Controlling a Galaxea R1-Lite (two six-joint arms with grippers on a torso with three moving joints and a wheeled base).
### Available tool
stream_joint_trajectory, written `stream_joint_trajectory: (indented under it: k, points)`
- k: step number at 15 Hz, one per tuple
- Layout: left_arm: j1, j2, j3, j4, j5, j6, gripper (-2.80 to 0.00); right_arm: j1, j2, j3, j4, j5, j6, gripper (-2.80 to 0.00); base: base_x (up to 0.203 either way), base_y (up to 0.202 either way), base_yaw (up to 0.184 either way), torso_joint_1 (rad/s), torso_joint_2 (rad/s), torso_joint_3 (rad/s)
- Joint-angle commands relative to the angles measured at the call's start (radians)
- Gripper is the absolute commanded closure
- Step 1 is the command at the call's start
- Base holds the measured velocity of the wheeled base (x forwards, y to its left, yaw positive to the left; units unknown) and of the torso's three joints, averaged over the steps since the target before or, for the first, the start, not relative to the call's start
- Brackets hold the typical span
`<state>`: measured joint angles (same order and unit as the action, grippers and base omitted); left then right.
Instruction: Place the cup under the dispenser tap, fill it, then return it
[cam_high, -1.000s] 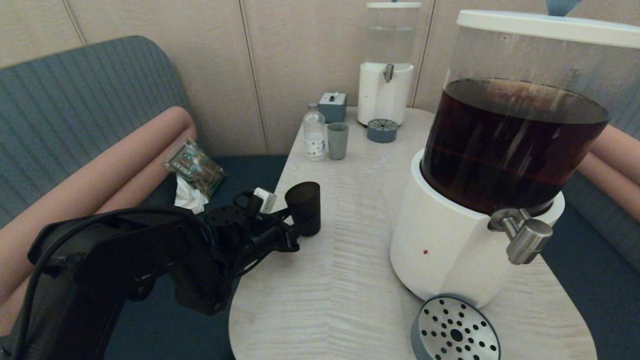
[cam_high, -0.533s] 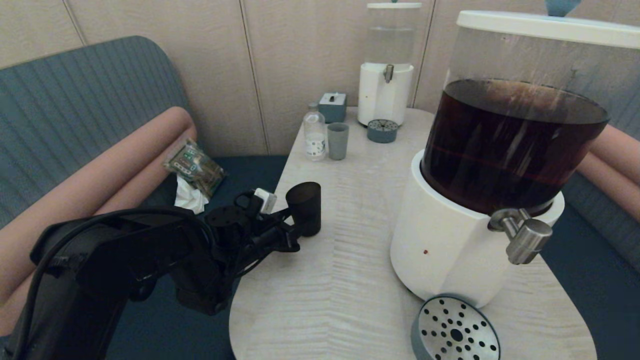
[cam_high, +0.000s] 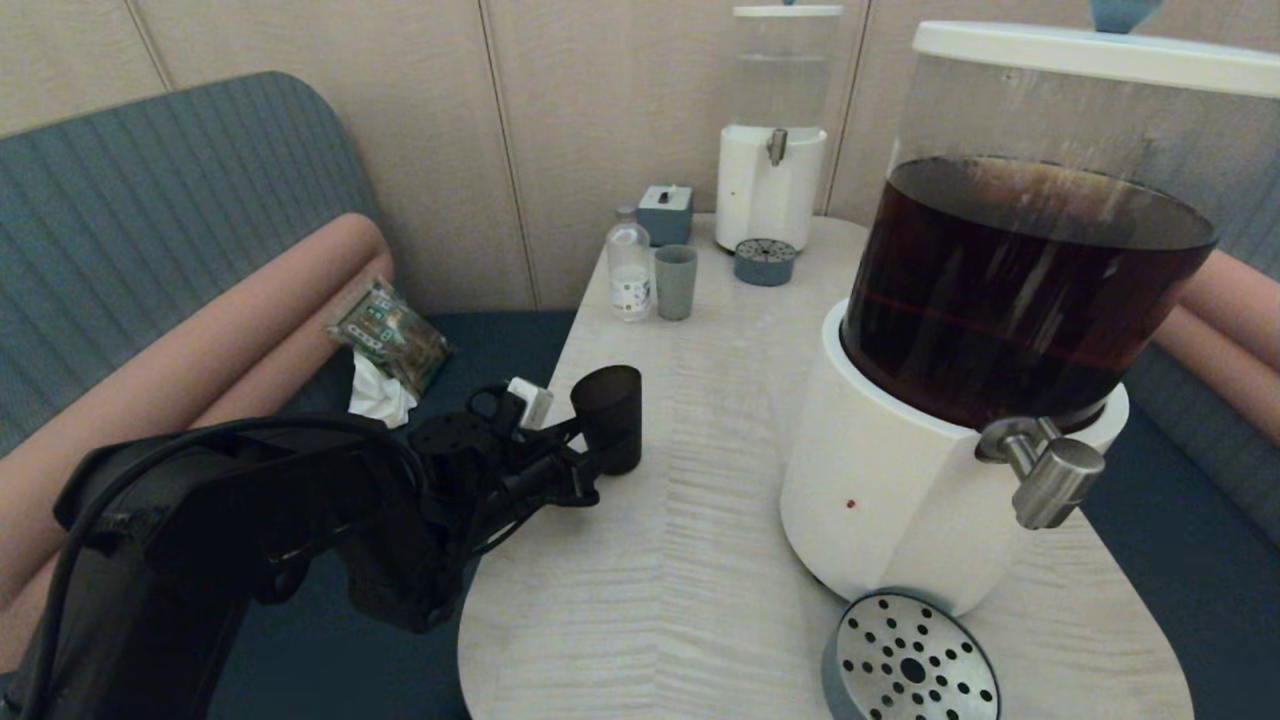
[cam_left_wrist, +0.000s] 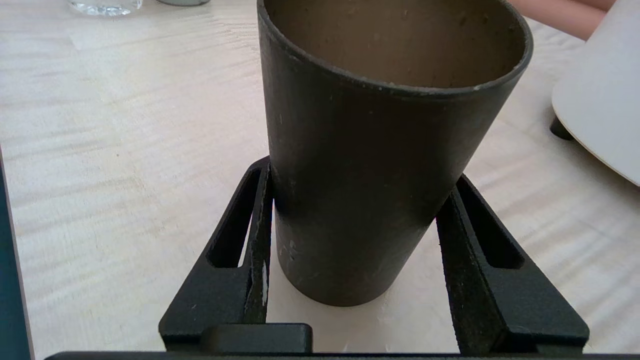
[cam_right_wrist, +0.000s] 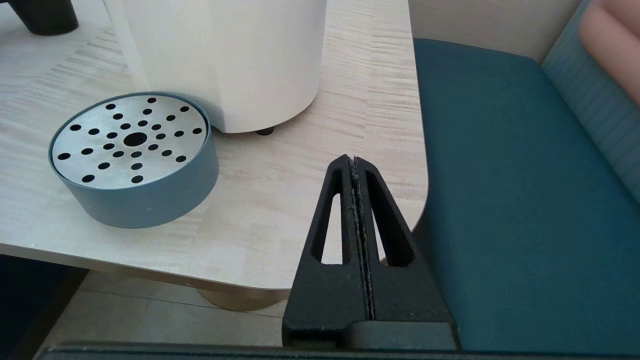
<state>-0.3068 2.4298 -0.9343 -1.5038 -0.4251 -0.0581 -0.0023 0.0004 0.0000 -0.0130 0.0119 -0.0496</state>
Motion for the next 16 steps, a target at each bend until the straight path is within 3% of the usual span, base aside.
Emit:
stream_joint_trajectory:
  k: [1,15,16]
  points:
    - [0.0,-0.017,0.013,-0.013,-0.003,0.001,0.0,-0.001,-0.001,0.003,-0.001,0.0,-0.001,0.0,0.0,0.0,0.0,0.0,0.0,0.0]
    - [-0.005,-0.121,0.112,-0.026,-0.004,0.006,0.0,0.0,-0.002,0.003,-0.001,0.0,-0.001,0.0,0.0,0.0,0.0,0.0,0.0,0.0]
    - [-0.006,-0.12,0.112,-0.026,-0.004,0.006,-2.8,0.001,0.0,0.003,-0.001,0.0,-0.001,0.0,0.0,0.0,0.0,0.0,0.0,0.0]
